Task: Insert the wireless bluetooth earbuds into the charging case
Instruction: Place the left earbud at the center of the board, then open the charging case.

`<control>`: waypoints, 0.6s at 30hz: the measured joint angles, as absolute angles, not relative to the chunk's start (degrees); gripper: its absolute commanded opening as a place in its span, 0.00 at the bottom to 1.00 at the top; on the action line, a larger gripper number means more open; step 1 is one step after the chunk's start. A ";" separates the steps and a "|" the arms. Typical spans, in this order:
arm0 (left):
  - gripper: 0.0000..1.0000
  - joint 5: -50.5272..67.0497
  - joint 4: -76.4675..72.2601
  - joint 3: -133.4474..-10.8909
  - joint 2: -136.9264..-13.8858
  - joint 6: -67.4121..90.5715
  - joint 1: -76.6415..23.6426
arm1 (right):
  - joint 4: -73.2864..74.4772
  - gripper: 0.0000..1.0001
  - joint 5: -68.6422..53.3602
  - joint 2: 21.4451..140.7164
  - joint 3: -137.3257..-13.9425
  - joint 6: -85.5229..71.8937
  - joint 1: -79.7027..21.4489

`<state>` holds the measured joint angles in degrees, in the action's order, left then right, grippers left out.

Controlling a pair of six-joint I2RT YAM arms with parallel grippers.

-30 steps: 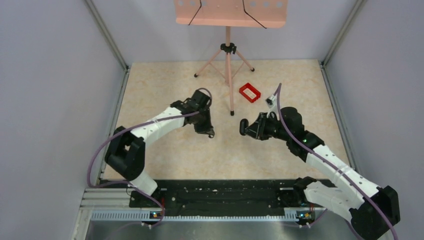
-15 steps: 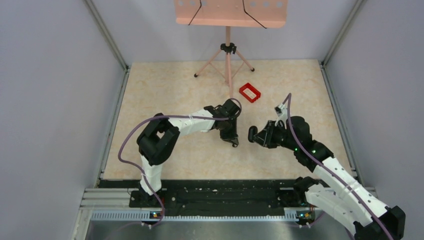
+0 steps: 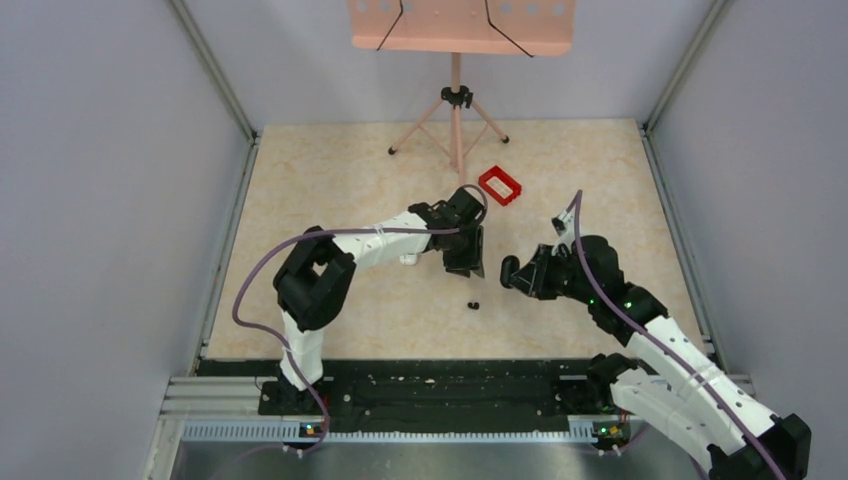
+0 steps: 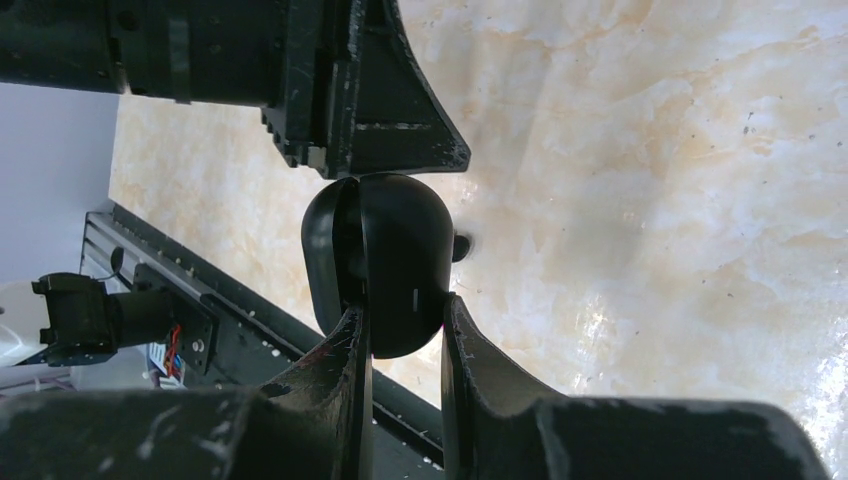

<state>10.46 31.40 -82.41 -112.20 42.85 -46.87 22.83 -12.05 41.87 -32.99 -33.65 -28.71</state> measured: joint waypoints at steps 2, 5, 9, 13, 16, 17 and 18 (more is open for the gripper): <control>0.38 9.10 32.45 -82.94 -111.42 41.98 -46.68 | 22.83 0.00 -12.01 41.91 -32.99 -33.63 -28.71; 0.39 7.31 35.14 -82.94 -107.96 40.64 -45.91 | 22.72 0.00 -12.05 42.28 -32.99 -33.61 -28.71; 0.75 6.02 35.79 -82.21 -99.98 38.68 -44.84 | 21.47 0.00 -13.45 43.94 -32.99 -33.61 -28.69; 0.77 8.01 32.75 -78.63 -89.32 38.35 -44.34 | 19.00 0.00 -15.33 47.05 -32.99 -33.63 -28.69; 0.76 12.03 27.90 -75.16 -84.79 39.24 -44.40 | 17.15 0.00 -16.95 49.78 -32.99 -33.65 -28.69; 0.75 13.61 26.04 -73.82 -84.05 39.72 -44.40 | 16.67 0.00 -17.43 50.41 -33.01 -33.67 -28.69; 0.75 15.38 24.03 -72.36 -83.66 40.47 -44.40 | 15.81 0.00 -18.11 51.16 -33.01 -33.93 -28.69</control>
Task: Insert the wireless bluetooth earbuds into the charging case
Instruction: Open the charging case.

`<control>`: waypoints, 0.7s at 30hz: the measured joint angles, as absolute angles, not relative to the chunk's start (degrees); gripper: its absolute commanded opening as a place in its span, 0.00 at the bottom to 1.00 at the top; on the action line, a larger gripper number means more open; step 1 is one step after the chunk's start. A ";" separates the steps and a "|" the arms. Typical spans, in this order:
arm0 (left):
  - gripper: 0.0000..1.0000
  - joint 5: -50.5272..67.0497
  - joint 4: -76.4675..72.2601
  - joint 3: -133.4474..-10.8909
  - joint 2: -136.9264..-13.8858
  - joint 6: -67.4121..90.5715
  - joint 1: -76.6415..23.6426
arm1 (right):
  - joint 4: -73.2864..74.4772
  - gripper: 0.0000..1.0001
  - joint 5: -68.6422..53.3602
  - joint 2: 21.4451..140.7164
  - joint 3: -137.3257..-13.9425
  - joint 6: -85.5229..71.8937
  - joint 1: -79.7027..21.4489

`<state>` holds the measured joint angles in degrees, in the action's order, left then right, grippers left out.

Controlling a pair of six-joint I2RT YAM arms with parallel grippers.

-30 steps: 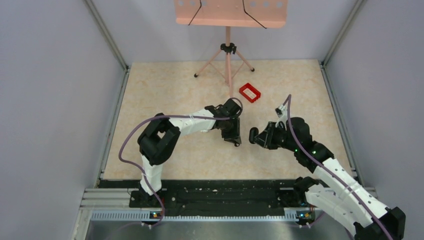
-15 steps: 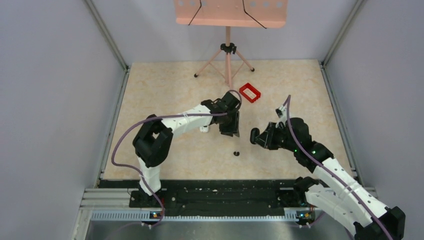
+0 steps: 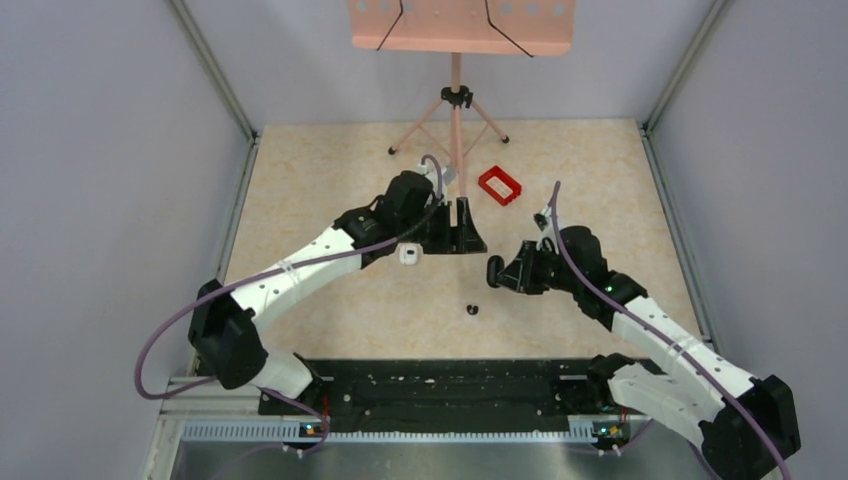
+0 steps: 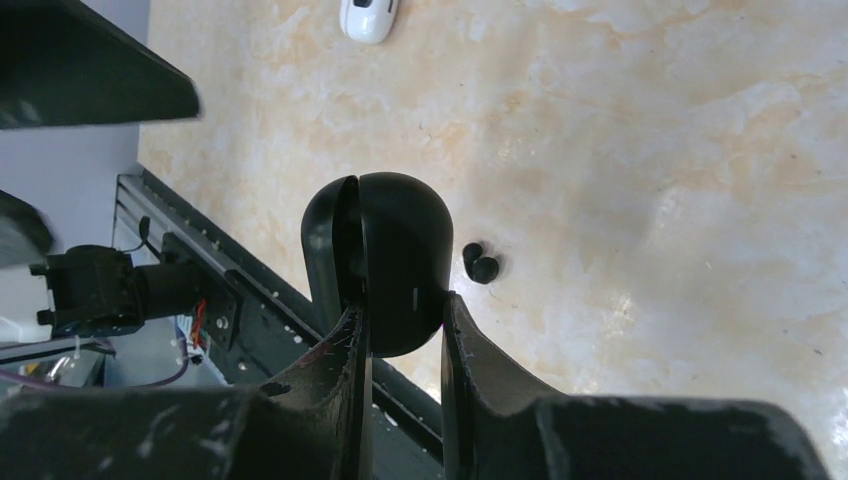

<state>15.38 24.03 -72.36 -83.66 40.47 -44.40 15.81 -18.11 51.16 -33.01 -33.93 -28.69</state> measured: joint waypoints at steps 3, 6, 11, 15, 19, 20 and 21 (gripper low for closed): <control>0.74 19.00 20.47 -69.19 -84.14 42.04 -44.42 | 13.89 0.00 -19.64 52.29 -33.08 -34.44 -28.69; 0.74 21.30 18.48 -67.48 -85.25 43.48 -44.75 | 12.53 0.00 -20.64 52.66 -33.12 -34.74 -28.69; 0.75 23.22 15.97 -67.18 -86.74 44.88 -45.50 | 11.94 0.00 -21.32 52.69 -34.15 -35.03 -28.69; 0.68 23.81 14.46 -67.18 -88.23 45.36 -46.04 | 11.55 0.00 -21.76 52.69 -34.89 -35.16 -28.69; 0.59 24.38 14.17 -67.18 -89.65 45.74 -46.41 | 12.01 0.00 -21.52 52.69 -34.98 -35.16 -28.69; 0.59 24.38 14.17 -67.18 -89.65 45.78 -46.50 | 12.19 0.00 -21.50 52.69 -34.98 -35.16 -28.69; 0.59 24.32 14.11 -67.18 -89.62 45.74 -46.59 | 12.19 0.00 -21.50 52.69 -34.98 -35.16 -28.69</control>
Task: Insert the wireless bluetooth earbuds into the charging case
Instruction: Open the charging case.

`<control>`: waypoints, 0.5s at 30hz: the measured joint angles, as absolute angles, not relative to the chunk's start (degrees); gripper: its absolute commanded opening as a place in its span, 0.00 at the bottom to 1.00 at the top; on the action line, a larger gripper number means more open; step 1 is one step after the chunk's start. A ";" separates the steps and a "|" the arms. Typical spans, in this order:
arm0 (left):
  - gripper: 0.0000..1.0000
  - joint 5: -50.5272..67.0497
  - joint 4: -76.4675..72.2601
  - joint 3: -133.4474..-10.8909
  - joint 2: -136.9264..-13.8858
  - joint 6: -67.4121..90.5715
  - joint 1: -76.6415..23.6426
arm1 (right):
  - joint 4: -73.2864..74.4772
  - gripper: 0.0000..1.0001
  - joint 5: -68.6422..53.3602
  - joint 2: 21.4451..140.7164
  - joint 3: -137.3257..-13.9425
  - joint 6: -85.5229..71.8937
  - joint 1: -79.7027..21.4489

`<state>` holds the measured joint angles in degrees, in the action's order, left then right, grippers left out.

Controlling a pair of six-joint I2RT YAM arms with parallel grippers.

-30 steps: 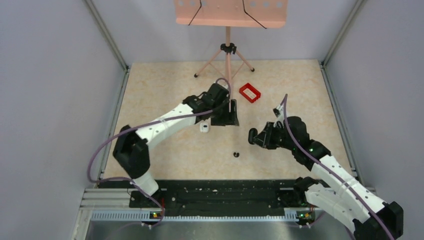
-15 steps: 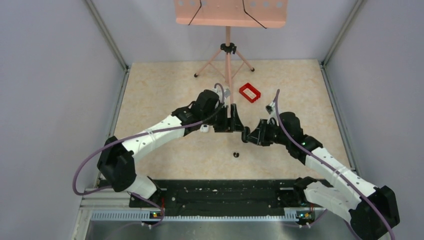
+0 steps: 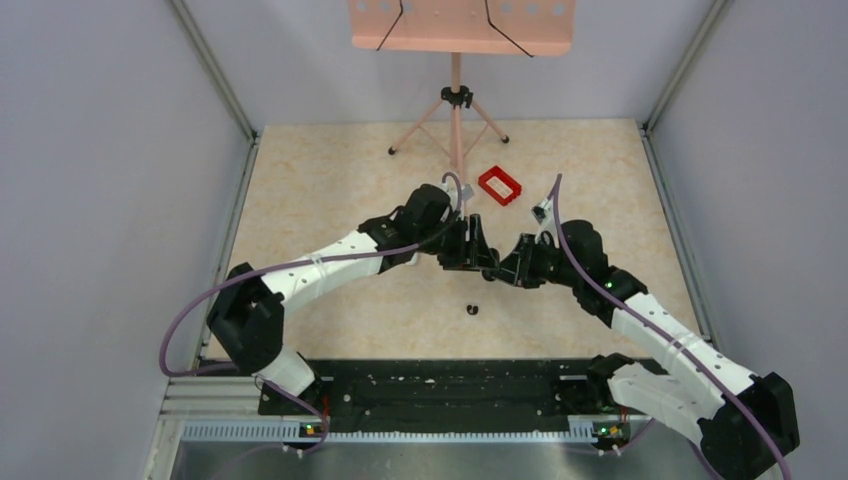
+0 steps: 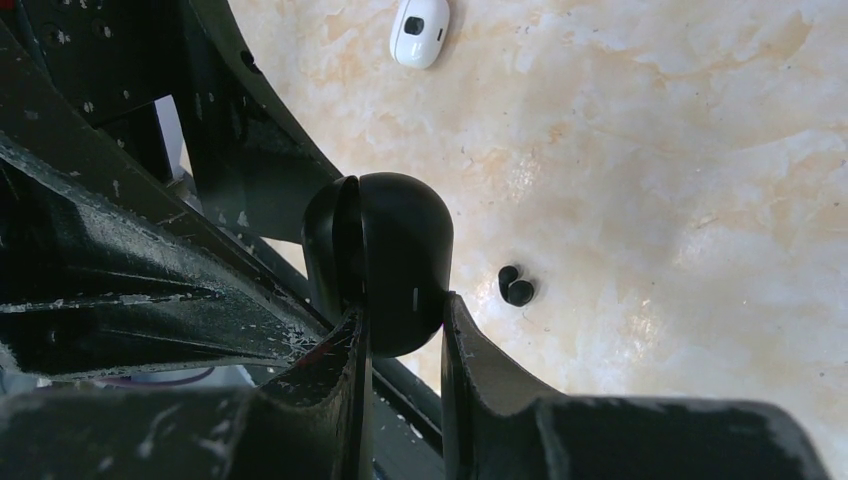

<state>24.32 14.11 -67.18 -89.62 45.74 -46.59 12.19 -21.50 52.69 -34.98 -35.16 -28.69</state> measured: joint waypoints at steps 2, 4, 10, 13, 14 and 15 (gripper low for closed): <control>0.58 24.08 14.15 -67.18 -89.62 45.69 -46.63 | 12.32 0.00 -21.47 52.69 -34.98 -35.16 -28.69; 0.58 23.57 14.48 -67.18 -89.56 45.45 -46.63 | 12.43 0.00 -21.37 52.69 -34.98 -35.16 -28.69; 0.58 21.82 16.32 -67.18 -88.88 44.40 -46.63 | 12.36 0.00 -21.19 52.69 -34.98 -35.18 -28.69; 0.58 20.99 17.30 -67.18 -88.44 43.94 -46.57 | 12.32 0.00 -21.26 52.69 -34.98 -35.18 -28.69; 0.58 20.73 17.61 -67.18 -88.23 43.77 -46.54 | 12.29 0.00 -21.23 52.69 -34.98 -35.18 -28.69; 0.58 20.47 17.82 -67.18 -87.99 43.57 -46.57 | 12.25 0.00 -21.23 52.69 -34.98 -35.18 -28.69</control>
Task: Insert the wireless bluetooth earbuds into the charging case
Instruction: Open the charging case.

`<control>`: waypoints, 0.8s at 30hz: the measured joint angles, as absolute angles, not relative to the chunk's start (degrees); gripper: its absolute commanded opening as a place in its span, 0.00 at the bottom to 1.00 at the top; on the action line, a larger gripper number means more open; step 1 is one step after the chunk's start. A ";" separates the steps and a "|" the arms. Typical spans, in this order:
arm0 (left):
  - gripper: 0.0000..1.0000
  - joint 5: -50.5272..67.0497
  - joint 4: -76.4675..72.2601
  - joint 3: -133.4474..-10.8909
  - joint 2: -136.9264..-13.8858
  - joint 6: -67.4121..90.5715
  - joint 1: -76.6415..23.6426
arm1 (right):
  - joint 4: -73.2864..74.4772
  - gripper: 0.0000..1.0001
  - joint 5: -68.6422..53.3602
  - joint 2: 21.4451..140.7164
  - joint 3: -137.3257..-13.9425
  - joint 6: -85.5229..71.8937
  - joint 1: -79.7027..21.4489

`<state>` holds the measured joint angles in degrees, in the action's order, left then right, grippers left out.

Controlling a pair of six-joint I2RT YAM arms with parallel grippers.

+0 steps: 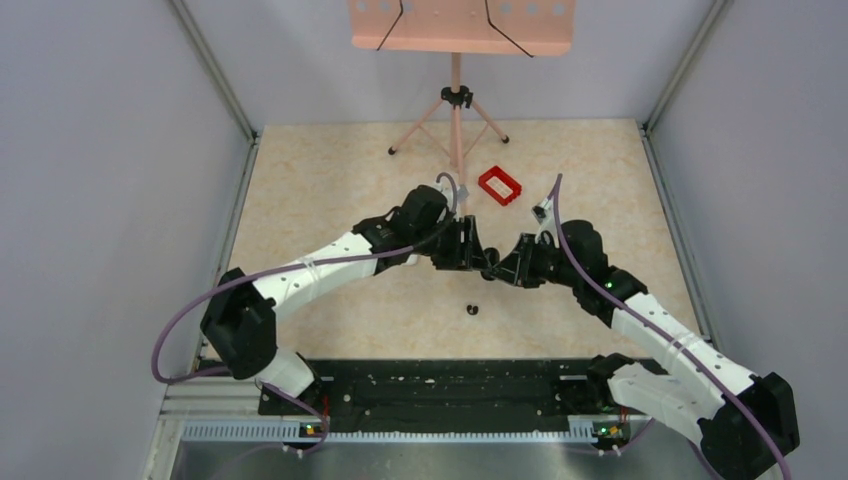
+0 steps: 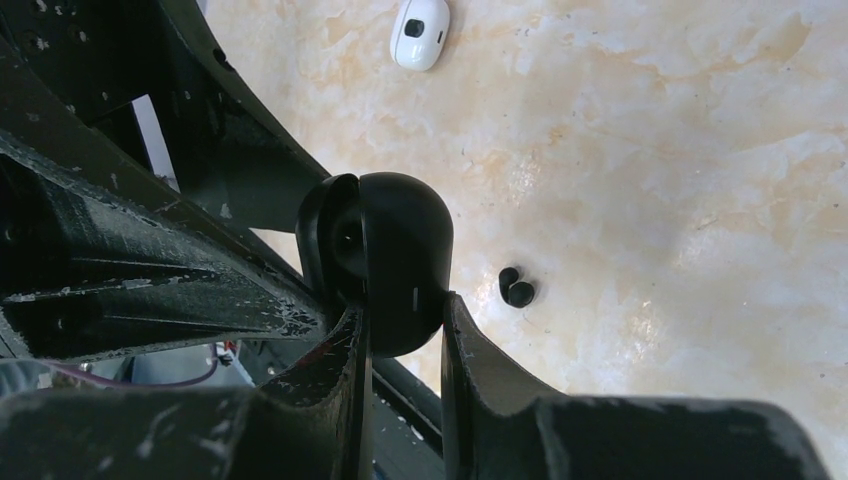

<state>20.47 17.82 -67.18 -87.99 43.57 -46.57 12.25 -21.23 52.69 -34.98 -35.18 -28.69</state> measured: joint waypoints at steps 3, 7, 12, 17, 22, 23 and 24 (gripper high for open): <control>0.58 19.73 18.50 -67.18 -87.18 43.22 -46.50 | 12.01 0.00 -21.26 52.69 -34.98 -35.18 -28.69; 0.58 18.52 19.38 -67.18 -86.43 42.85 -46.22 | 11.97 0.00 -21.30 52.69 -34.98 -35.18 -28.69; 0.58 17.30 21.41 -67.18 -85.76 42.26 -46.11 | 11.97 0.00 -21.30 52.69 -35.00 -35.18 -28.69; 0.67 17.17 21.76 -67.18 -83.90 41.87 -46.11 | 11.94 0.00 -21.32 52.69 -35.00 -35.18 -28.69; 0.70 19.29 19.53 -66.57 -80.51 41.21 -45.91 | 11.88 0.00 -21.41 52.69 -35.00 -35.35 -28.69; 0.60 19.92 18.26 -65.87 -79.79 41.23 -45.76 | 11.84 0.00 -21.54 52.69 -35.00 -35.55 -28.69; 0.49 20.38 17.32 -65.23 -79.26 41.45 -45.58 | 11.75 0.00 -21.67 52.69 -35.00 -35.62 -28.69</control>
